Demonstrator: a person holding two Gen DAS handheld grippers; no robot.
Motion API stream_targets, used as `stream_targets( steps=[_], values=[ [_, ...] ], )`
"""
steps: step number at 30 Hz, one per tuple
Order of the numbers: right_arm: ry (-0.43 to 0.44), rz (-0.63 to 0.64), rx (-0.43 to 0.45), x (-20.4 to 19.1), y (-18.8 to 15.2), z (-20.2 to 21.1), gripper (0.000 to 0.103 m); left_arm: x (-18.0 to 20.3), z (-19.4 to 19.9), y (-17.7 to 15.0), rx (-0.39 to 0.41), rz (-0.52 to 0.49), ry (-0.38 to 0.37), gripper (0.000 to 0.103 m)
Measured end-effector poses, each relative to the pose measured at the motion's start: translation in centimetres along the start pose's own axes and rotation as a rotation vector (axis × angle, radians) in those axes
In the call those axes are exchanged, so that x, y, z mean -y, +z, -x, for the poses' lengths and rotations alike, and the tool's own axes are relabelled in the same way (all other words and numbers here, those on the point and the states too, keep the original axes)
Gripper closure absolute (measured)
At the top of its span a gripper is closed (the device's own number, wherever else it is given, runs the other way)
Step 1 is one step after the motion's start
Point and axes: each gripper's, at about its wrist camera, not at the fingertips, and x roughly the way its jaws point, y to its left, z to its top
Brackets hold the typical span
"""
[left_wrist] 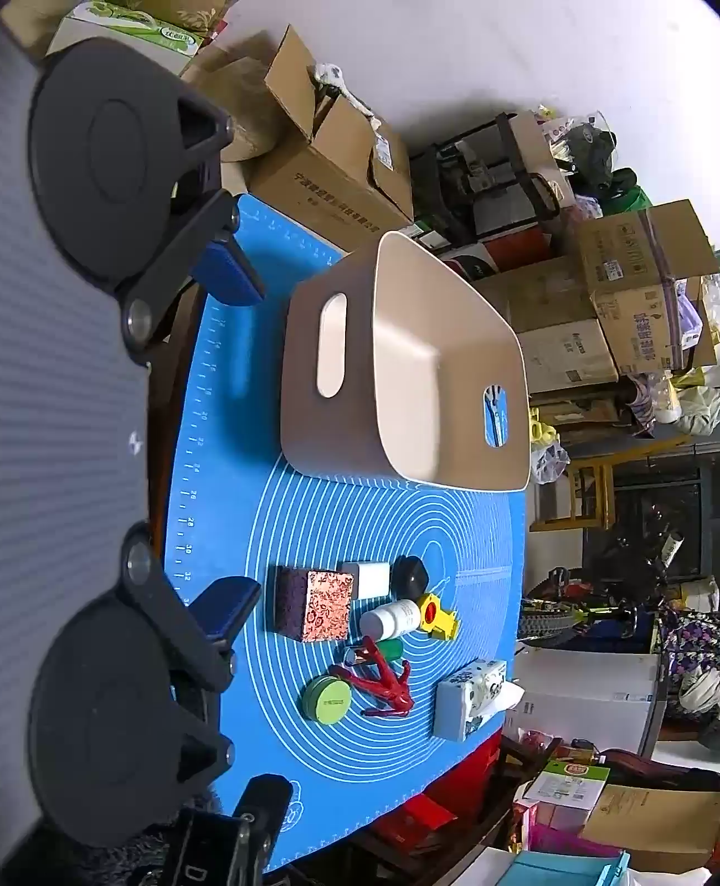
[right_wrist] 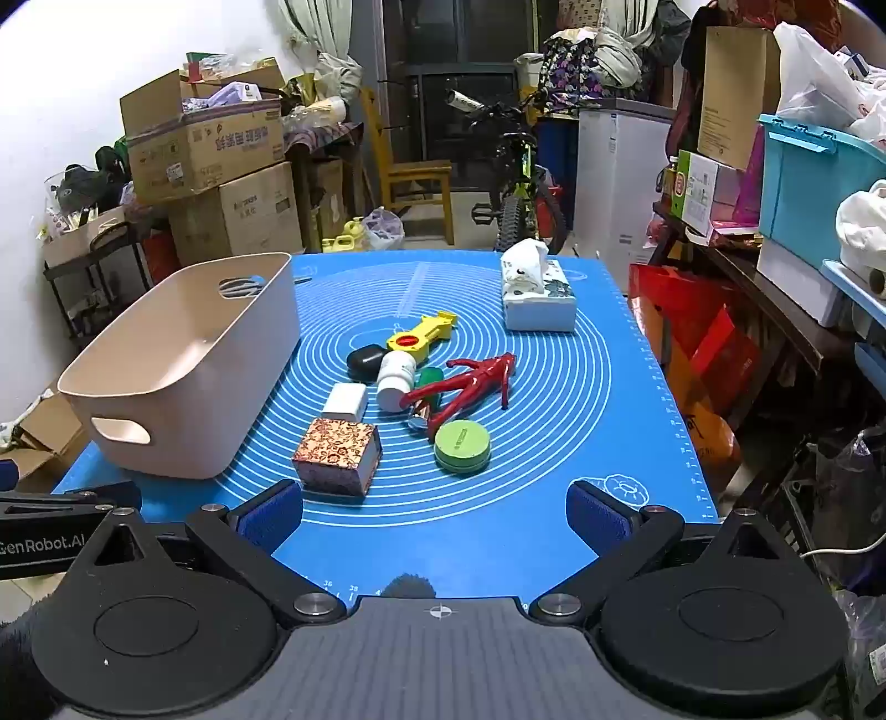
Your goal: Organize rigid objects
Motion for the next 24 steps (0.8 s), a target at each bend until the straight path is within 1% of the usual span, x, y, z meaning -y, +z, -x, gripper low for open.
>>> stream_targets(
  steps=[24],
  values=[
    [0.002,-0.005,-0.005,0.07,-0.01,-0.20,0.002,0.14,-0.36,-0.40,-0.017,-0.006,0.003,0.000]
  ],
)
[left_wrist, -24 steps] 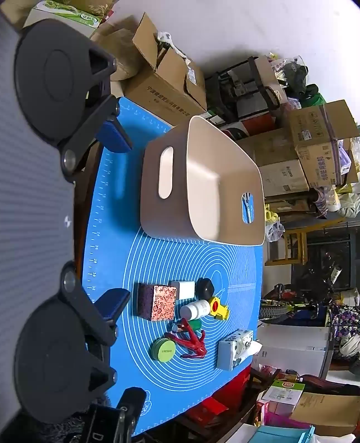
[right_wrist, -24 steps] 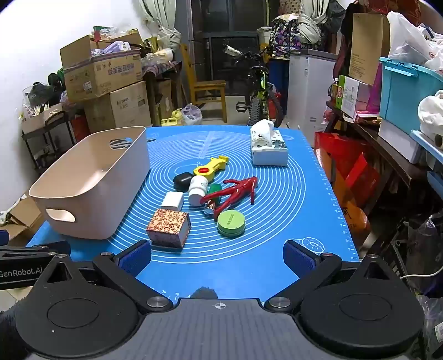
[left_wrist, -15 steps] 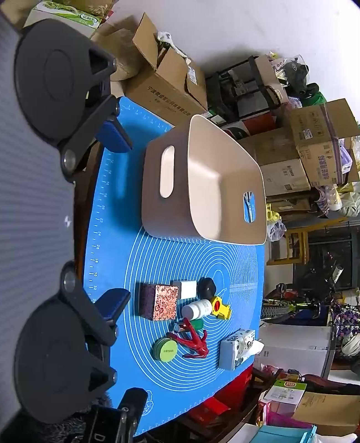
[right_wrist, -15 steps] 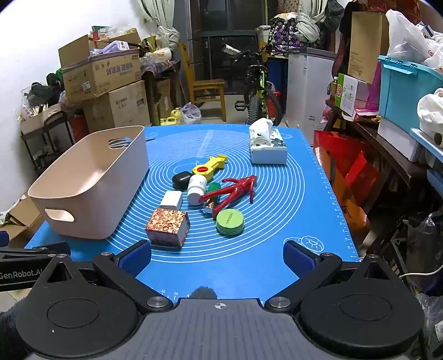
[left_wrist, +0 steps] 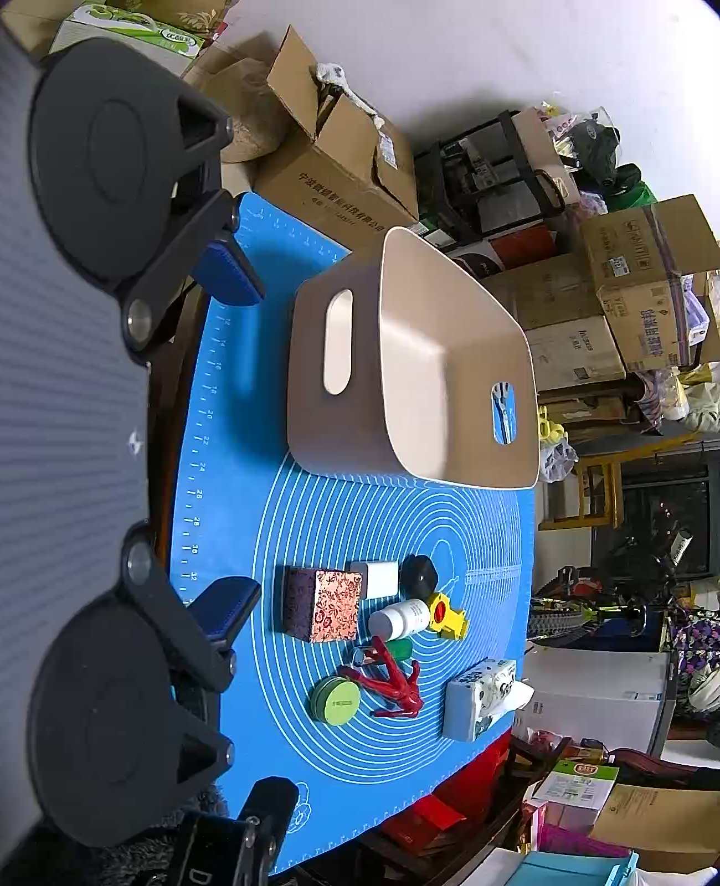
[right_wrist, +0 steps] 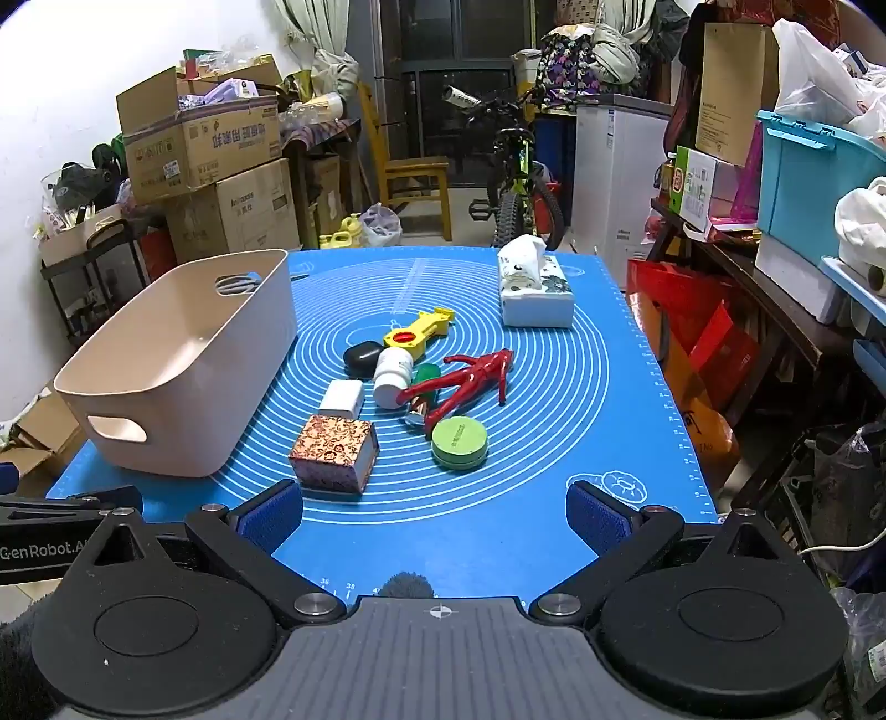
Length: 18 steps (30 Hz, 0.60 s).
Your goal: Organize rigid objects
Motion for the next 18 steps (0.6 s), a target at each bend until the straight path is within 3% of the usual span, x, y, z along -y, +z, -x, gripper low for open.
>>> stream_targets(
  steps=[18],
  values=[
    [-0.002,0.002,-0.003,-0.04,0.03,-0.11,0.002,-0.41,0.11,0.42,-0.003,0.003,0.001,0.000]
  ],
)
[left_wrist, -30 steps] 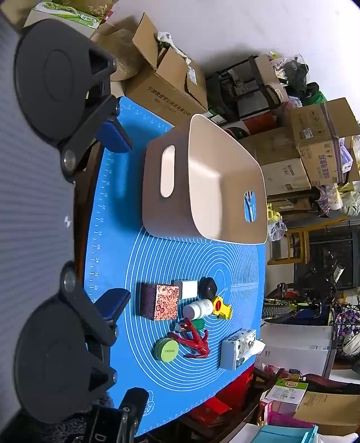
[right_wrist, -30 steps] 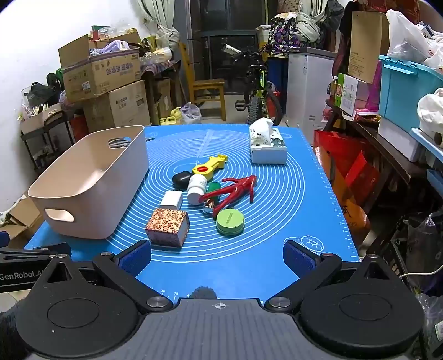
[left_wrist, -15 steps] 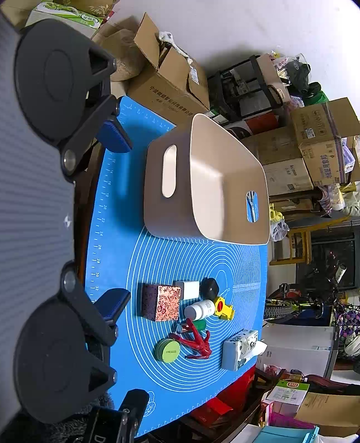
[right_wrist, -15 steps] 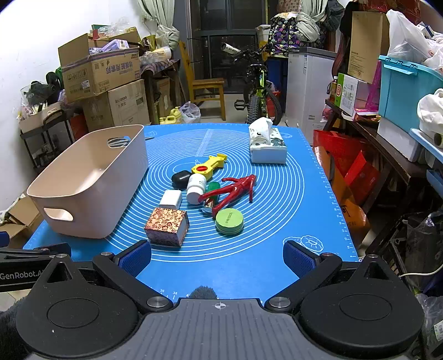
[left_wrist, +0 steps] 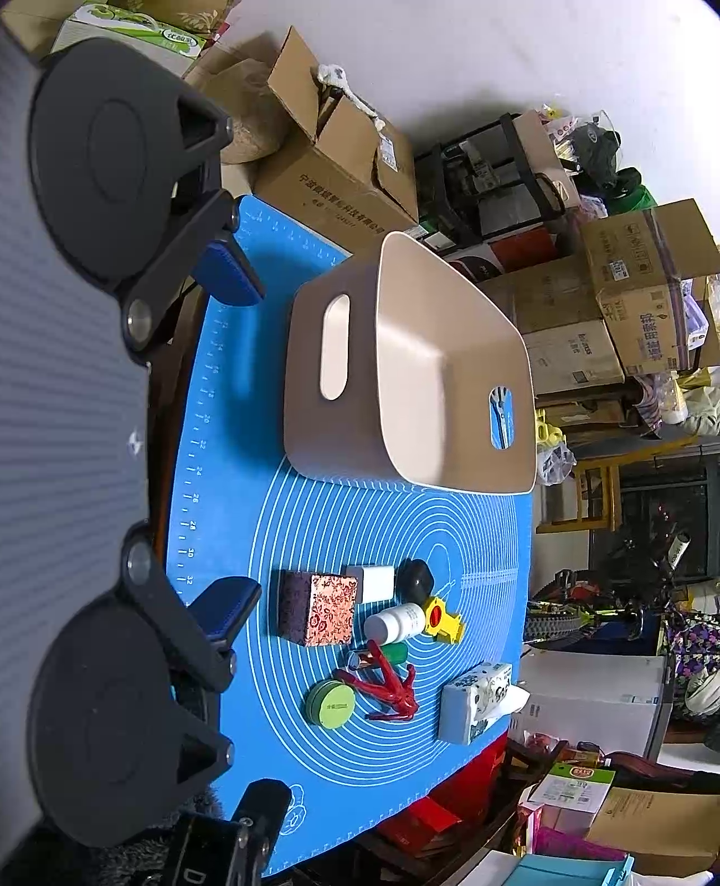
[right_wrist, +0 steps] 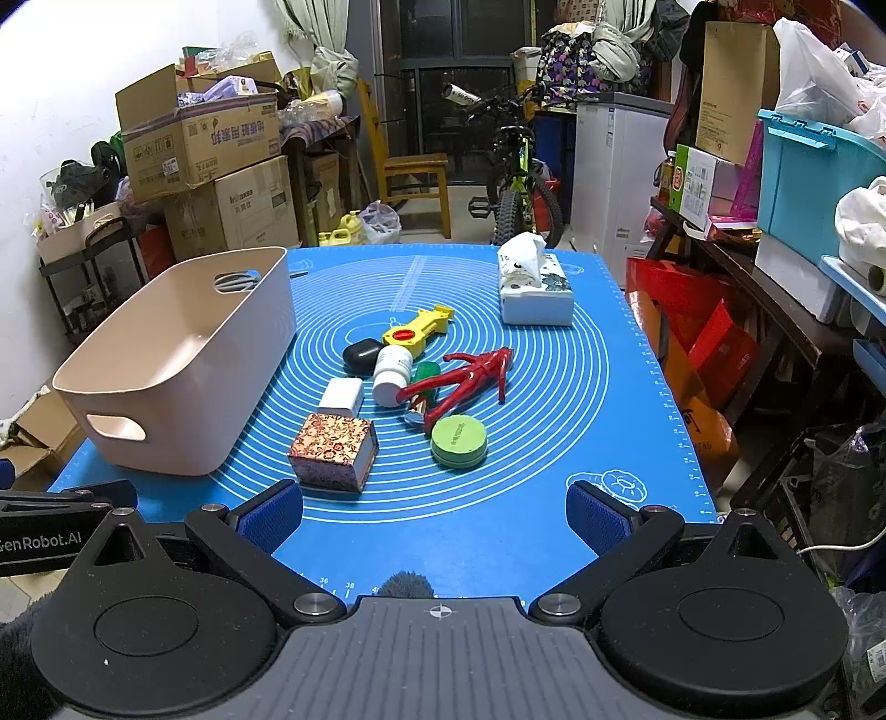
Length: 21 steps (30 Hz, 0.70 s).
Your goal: Organize rigid objects
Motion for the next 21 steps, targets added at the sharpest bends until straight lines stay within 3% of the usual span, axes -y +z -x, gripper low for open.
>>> stream_targets(
  steps=[21],
  values=[
    [-0.002,0.001,-0.002,-0.09,0.05,-0.06,0.002,-0.20,-0.27,0.25,-0.004,0.000,0.009,0.000]
  ],
)
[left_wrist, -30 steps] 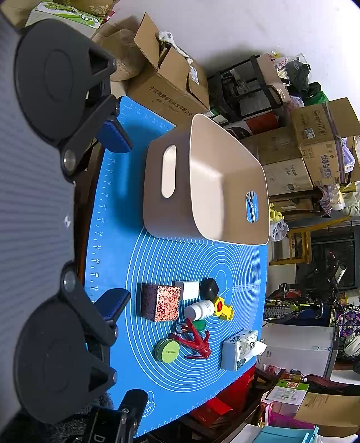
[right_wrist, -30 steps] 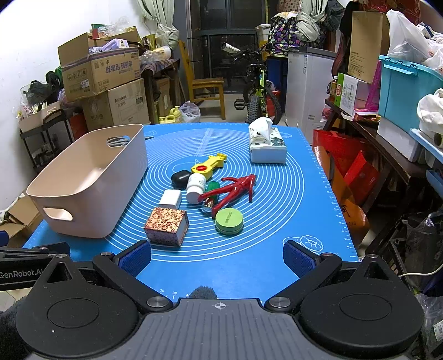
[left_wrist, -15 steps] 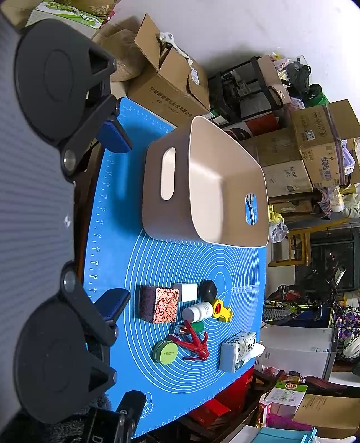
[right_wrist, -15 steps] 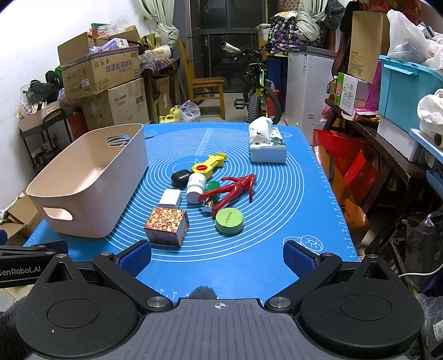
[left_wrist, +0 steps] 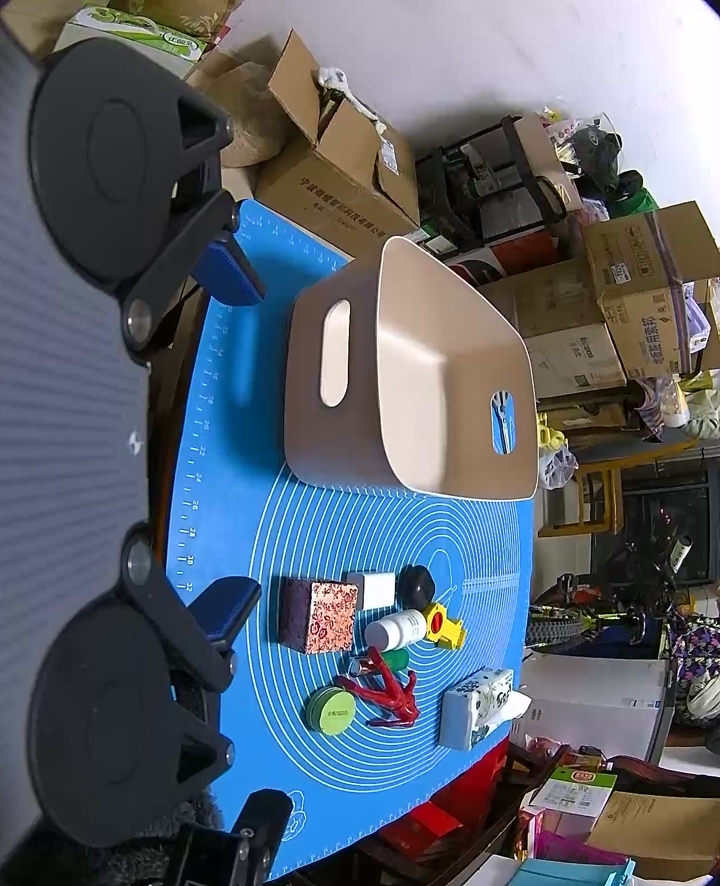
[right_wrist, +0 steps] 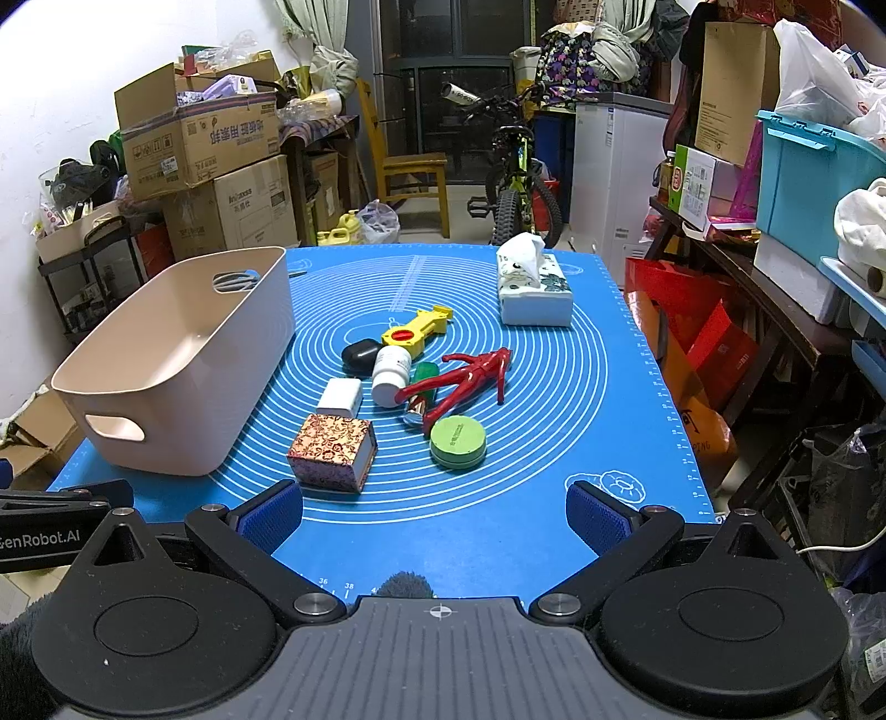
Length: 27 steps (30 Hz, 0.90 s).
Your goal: Organize rigid objects
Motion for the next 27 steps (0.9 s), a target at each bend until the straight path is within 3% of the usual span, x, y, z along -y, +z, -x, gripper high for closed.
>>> stream_targets(
  steps=[17,27],
  values=[
    [0.002,0.005,0.004,0.1,-0.2,0.2,0.002,-0.4,-0.2,0.0,0.000,-0.003,0.012,0.000],
    [0.000,0.023,0.022,-0.5,2.4,1.1,0.002,-1.5,-0.1,2.0,0.001,-0.004,0.040,0.000]
  ],
)
